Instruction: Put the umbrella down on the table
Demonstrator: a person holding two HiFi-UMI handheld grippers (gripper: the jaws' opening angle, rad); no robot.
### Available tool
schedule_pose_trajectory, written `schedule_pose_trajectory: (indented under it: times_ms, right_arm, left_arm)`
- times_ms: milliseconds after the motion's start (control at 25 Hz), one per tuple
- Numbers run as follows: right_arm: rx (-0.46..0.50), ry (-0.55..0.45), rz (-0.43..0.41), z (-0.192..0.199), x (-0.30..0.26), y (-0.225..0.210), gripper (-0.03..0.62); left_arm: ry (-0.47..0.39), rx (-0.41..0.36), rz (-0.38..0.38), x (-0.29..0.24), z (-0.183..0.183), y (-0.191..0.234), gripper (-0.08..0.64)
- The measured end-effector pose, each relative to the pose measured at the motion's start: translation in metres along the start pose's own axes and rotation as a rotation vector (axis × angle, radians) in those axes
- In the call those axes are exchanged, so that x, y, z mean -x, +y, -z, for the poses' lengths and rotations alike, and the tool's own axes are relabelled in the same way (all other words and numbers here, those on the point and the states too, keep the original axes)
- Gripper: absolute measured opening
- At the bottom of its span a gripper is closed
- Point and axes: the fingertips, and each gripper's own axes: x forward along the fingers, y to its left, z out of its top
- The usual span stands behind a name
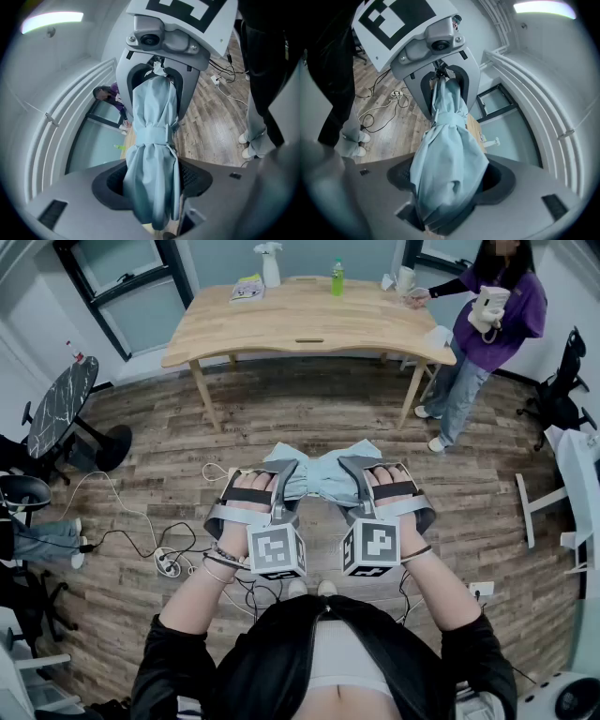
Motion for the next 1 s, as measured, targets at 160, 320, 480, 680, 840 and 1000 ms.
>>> schedule_pose_trajectory:
  times_ms: [160, 320, 480, 680, 840, 1000]
  right_arm:
    - [0.002, -0.001, 0.0, 0.004, 0.005, 0.0, 0.33]
    - [0.005, -0.004, -0.002, 0.004, 0.006, 0.002, 0.33]
    - [0.008, -0.004, -0.002, 0.0, 0.005, 0.003, 0.33]
    - [0.014, -0.012, 0.011, -0.009, 0.006, 0.004, 0.331]
    - [0.02, -0.01, 0.016, -0.015, 0.006, 0.004, 0.331]
    - [0.023, -0.007, 0.02, -0.026, 0.004, 0.005, 0.331]
  left_arm:
    - [0.003, -0.001, -0.002, 0.002, -0.006, 0.0, 0.258]
    - [0.005, 0.0, -0.001, 0.003, -0.007, -0.003, 0.258]
    - [0.004, 0.003, -0.002, 0.005, -0.002, -0.003, 0.258]
    - [0.002, 0.0, -0.01, 0.011, 0.004, -0.004, 0.258]
    - [-0.003, -0.001, -0.014, 0.014, 0.009, -0.003, 0.258]
    - [-0.008, -0.003, -0.017, 0.018, 0.019, -0.003, 0.258]
